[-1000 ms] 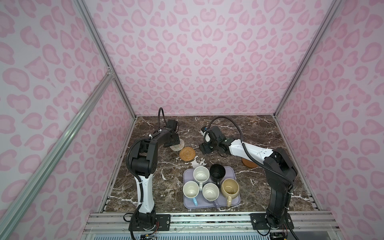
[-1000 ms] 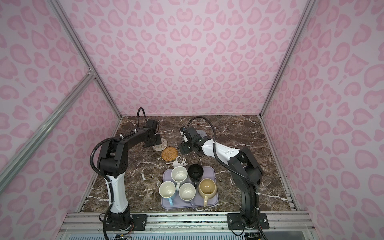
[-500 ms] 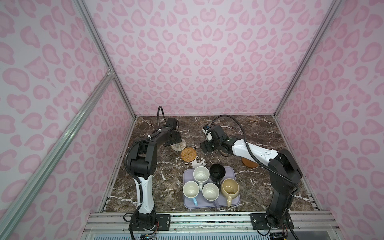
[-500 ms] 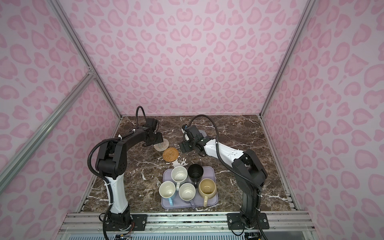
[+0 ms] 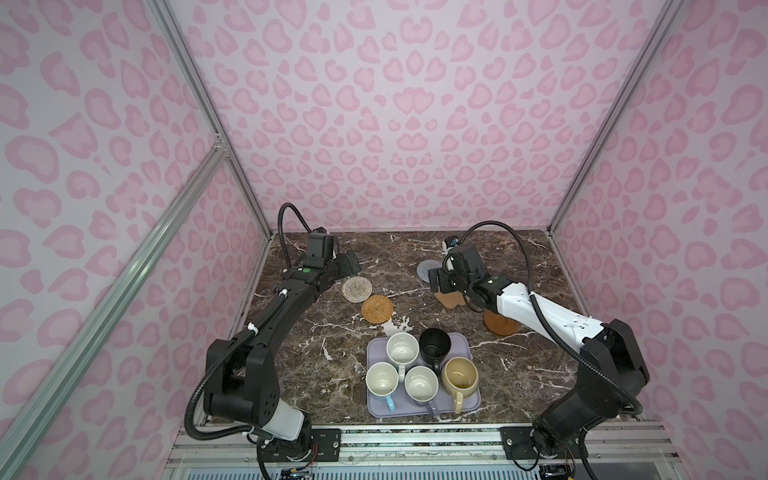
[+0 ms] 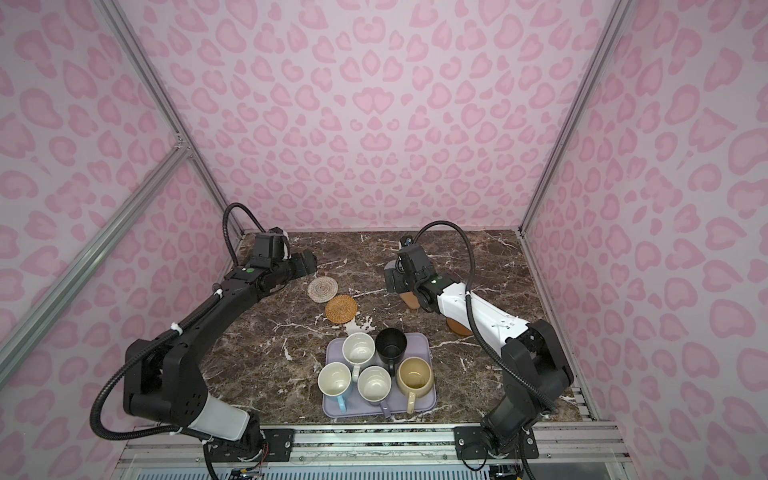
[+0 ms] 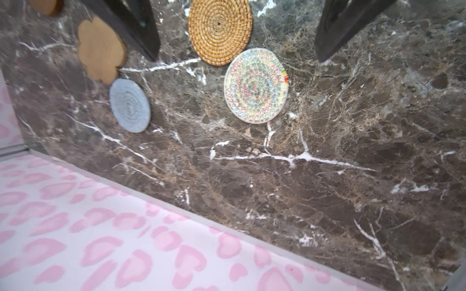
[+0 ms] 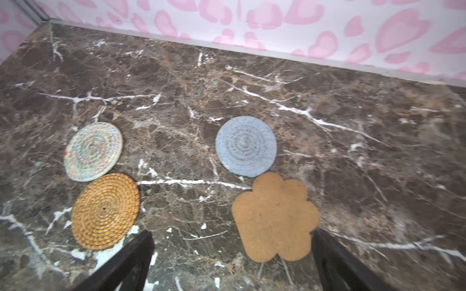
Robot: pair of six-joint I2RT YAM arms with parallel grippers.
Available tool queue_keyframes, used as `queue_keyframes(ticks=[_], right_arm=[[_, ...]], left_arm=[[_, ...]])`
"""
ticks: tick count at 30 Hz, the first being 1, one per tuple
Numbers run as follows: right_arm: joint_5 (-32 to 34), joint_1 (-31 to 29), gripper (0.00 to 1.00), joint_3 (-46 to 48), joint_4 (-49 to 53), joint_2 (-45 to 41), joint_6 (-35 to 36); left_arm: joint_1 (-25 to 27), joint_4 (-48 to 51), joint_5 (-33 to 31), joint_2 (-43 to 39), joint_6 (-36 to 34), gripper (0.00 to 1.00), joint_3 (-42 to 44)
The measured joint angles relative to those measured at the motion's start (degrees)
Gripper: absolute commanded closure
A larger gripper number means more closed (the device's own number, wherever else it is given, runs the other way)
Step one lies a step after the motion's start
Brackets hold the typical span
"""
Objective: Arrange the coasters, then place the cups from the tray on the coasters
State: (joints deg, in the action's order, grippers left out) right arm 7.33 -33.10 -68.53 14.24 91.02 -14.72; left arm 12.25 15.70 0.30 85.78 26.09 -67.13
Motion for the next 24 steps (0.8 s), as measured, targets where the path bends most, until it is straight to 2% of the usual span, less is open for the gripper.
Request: queue_keyframes(ticks=[2,11,14,19,24], right_arm=[[0.1,-0.1,0.00,1.4,-0.6,-1.4,0.1],[0.8,0.0,0.00,2.0,1.4,-3.8,2.1],[0.5,0.1,0.00,1.9,2.5,-3.8,2.3],[-1.2,0.1,0.00,1.9,3.2,-3.9,2.9],[-2.4,0.1,0.00,2.2,3.2,-3.8,2.9]], left_arm=[[0.1,-0.8,0.9,-2.1,-0.1,0.00,2.2],[5.6,1.7,0.4,-4.9,3.1,0.06,13.8],[6.5,1.9,-0.7,-4.2,4.2,0.15,15.3],[7.6,-1.0,1.8,0.5,6.7,0.28,17.0],[10.4,-1.7,1.4,5.4,7.2,0.33,15.9]])
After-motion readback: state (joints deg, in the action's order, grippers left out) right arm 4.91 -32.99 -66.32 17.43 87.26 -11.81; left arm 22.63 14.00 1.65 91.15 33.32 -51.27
